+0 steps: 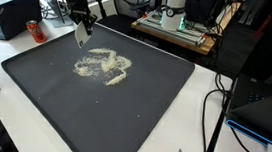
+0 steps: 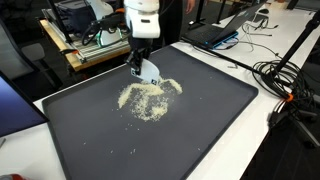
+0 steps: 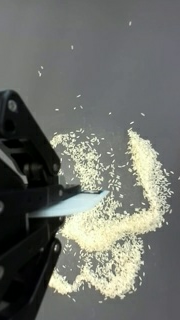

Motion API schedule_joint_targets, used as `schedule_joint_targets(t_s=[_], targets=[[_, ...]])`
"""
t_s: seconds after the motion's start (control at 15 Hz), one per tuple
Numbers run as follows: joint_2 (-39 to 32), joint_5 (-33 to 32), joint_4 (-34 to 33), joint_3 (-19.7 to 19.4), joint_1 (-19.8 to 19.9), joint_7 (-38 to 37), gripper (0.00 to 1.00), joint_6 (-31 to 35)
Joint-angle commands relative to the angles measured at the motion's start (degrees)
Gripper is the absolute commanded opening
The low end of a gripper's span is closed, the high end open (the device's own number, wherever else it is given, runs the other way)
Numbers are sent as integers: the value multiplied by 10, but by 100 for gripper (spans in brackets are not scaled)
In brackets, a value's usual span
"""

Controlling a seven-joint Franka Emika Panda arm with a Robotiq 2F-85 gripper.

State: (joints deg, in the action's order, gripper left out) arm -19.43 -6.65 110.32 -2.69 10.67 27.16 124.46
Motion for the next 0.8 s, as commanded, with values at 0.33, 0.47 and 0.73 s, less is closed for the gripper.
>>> schedule_joint_targets(t_s=[0.33,0.47,0.73], targets=[[-3,41,-1,-23,25,-20,4,-33],[-3,45,-1,-25,27,-22,4,-33],[-7,63,-6,-23,34,-22,1,-37]])
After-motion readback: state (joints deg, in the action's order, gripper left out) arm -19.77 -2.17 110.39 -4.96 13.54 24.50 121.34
